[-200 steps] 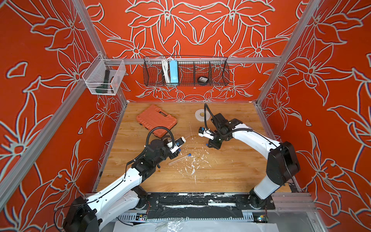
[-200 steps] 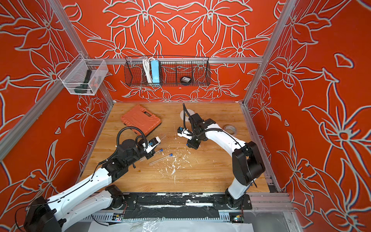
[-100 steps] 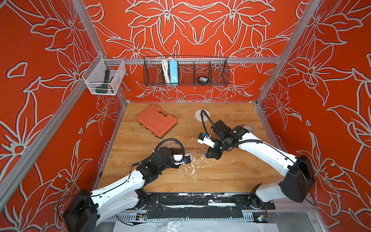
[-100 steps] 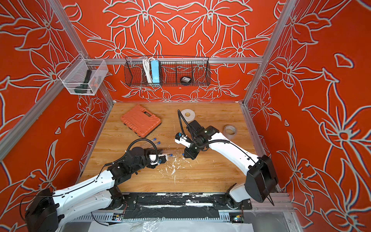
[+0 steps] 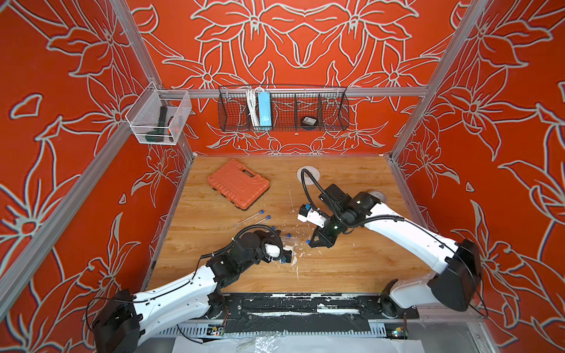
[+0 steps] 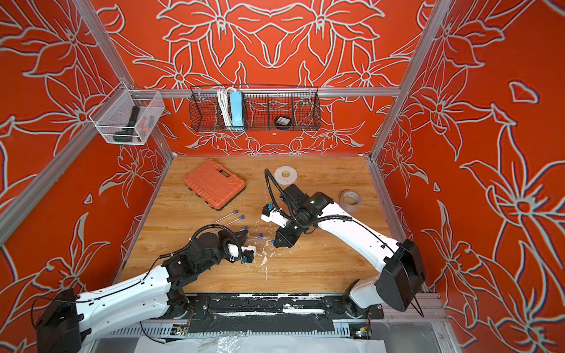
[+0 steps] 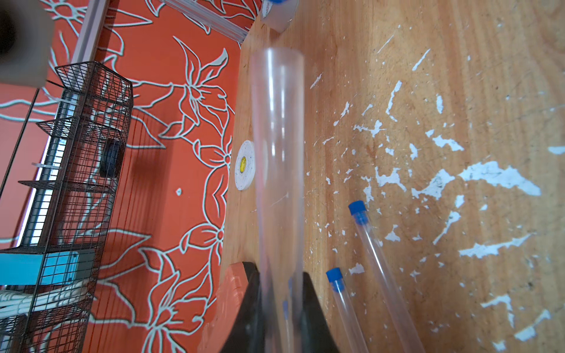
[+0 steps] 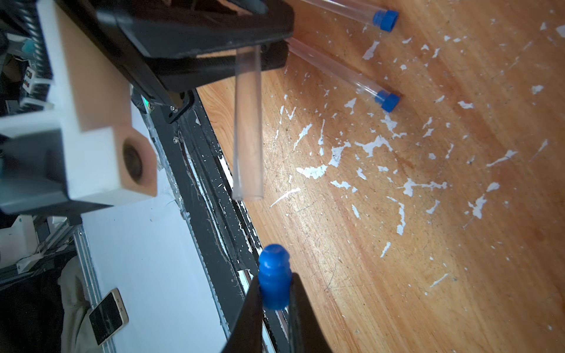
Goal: Insert stoppers into test tubes
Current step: Insert the stopper into the test tube.
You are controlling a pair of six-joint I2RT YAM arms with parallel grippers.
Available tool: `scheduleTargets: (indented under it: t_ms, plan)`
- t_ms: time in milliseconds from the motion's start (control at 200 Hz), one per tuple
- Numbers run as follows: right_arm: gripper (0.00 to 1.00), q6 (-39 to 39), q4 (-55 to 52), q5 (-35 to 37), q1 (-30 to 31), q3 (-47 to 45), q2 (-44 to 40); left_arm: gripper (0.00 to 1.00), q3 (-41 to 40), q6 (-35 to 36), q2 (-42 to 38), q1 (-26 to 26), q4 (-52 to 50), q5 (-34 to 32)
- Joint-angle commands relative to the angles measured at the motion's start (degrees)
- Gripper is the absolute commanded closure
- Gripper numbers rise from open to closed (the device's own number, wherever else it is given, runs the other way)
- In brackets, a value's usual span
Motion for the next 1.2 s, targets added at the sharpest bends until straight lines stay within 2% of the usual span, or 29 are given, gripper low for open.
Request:
scheduleTargets:
  t_ms: [0,711,1006,1196]
  plan:
    - [0.88,0.5,-2.0,-1.4,1.2,2.7,1.6,1.0,-0.3,1.7,-0.6,-0.4,1.6,-0.3]
    - [0.89,0.0,-2.7,0.3,3.0,7.5,7.3,1.0,-0.4,2.5,-1.3,-1.5,1.7,0.9]
    - [0.96,-1.5,-6.6,4.8,4.1,15.7,13.5,1.0,-1.3,8.5,-1.9,-5.9,1.2,-1.0]
    - [1.0,-1.9,-2.3,5.1,4.9,19.5,16.2,1.0,1.0,10.0,-1.0,-10.7,-0.7,-2.1]
